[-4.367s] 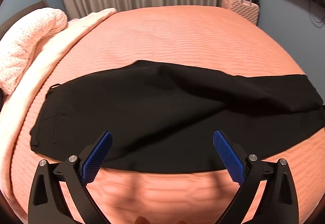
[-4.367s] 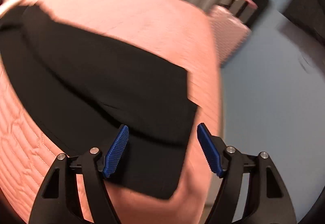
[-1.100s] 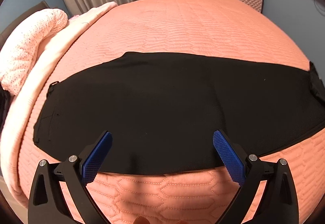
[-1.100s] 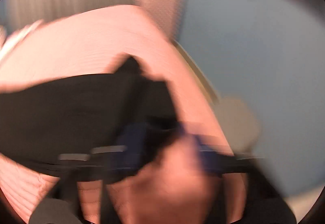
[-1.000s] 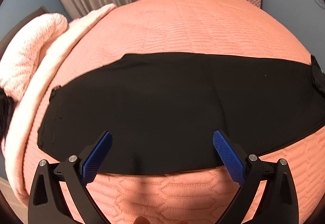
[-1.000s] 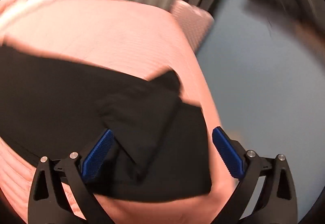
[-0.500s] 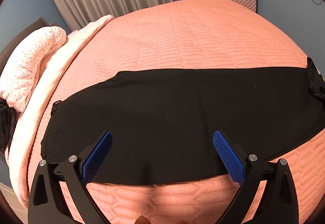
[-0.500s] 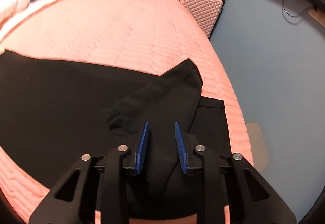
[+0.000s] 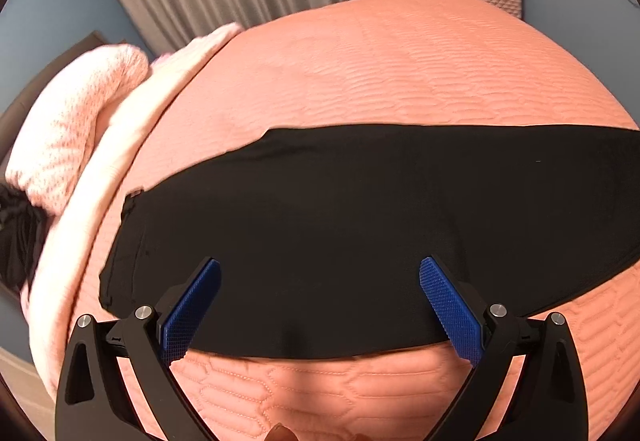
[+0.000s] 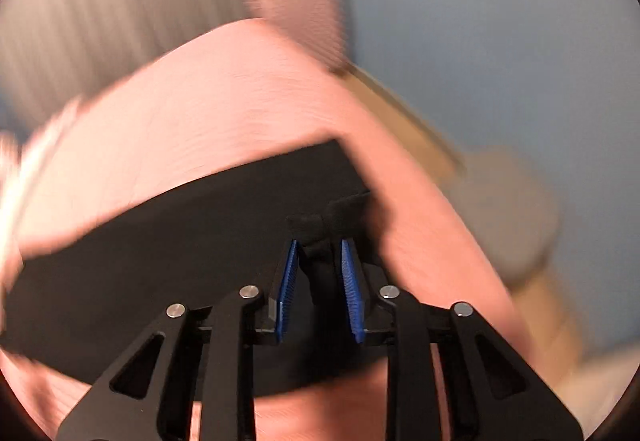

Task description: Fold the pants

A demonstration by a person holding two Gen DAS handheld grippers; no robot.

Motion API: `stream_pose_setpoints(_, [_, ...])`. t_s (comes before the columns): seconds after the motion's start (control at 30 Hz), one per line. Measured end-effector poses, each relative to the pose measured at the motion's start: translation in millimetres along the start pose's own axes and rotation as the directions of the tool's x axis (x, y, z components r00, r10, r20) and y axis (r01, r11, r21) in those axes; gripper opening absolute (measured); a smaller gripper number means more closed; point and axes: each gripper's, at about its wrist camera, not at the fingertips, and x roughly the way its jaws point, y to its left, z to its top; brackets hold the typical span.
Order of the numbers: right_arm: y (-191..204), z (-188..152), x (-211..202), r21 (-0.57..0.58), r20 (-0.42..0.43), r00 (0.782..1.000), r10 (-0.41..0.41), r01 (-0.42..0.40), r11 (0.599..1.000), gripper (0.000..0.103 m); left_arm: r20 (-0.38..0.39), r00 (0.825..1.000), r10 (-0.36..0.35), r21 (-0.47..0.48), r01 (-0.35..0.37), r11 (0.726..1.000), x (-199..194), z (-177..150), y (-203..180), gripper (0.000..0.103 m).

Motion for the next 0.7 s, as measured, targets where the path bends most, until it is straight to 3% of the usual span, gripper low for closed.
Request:
stream_pose_setpoints(0.07, [-44.4, -15.8, -6.3, 0.236, -0.021, 0.997, 0.068, -0.061, 0.970, 0.038, -0.023, 1.000, -0.012, -0.040, 0.011, 0.999, 4.9, -3.1, 8.4, 0.098])
stream_pose_setpoints(0.1, [-54.7, -27.5, -10.8, 0.331, -0.011, 0.989, 0.150, -0.138, 0.933, 0.040, -0.029, 0.999, -0.014, -0.056, 0.013, 0.998, 5.5, -4.4, 11.6, 0.098])
stream_pose_setpoints(0.13, [-57.5, -38.6, -15.3, 0.400, 0.020, 0.972, 0.232, -0.221, 0.889, 0.066, -0.031, 0.999, -0.022, -0.074, 0.020, 0.997, 5.0, -5.6, 15.4, 0.098])
stream_pose_setpoints(0.17, [-53.1, -44.7, -16.8, 0.418, 0.035, 0.964, 0.263, -0.253, 0.872, 0.089, -0.032, 0.999, -0.027, -0.085, 0.024, 0.996, 4.0, -6.8, 17.5, 0.098])
stream_pose_setpoints(0.2, [-40.8, -49.3, -14.1, 0.402, 0.030, 0.957, 0.287, -0.275, 0.874, 0.092, -0.034, 0.999, -0.030, -0.091, 0.027, 0.995, 2.9, -7.5, 20.2, 0.098])
stream_pose_setpoints(0.27, [-25.6, -49.7, -5.1, 0.364, 0.014, 0.959, 0.284, -0.269, 0.892, 0.092, -0.033, 0.999, -0.021, -0.091, 0.018, 0.996, 1.0, -8.1, 22.8, 0.098])
stream_pose_setpoints(0.4, [-17.9, -49.0, -1.6, 0.364, 0.081, 0.965, 0.251, -0.263, 0.893, 0.096, -0.036, 0.999, -0.021, -0.093, 0.018, 0.996, -0.7, -11.1, 27.9, 0.098])
stream_pose_setpoints(0.43, [-14.7, -44.7, 2.1, 0.369, 0.110, 0.954, 0.280, -0.300, 0.880, 0.094, -0.040, 0.999, -0.030, -0.098, 0.026, 0.995, 0.6, -13.0, 30.1, 0.098])
stream_pose_setpoints(0.5, [-8.8, -40.1, 12.1, 0.374, 0.129, 0.926, 0.356, -0.378, 0.847, 0.065, -0.058, 0.998, -0.031, -0.108, 0.024, 0.994, 5.1, -15.9, 32.8, 0.098])
stream_pose_setpoints(0.6, [4.2, -35.4, 37.3, 0.371, 0.067, 0.936, 0.345, -0.345, 0.862, 0.061, -0.074, 0.996, -0.040, -0.131, 0.030, 0.991, 11.9, -21.9, 39.8, 0.098])
stream_pose_setpoints(0.7, [14.2, -28.8, 36.0, 0.334, 0.091, 0.946, 0.311, -0.323, 0.885, 0.061, -0.084, 0.996, -0.037, -0.143, 0.025, 0.989, 17.0, -27.9, 46.9, 0.098])
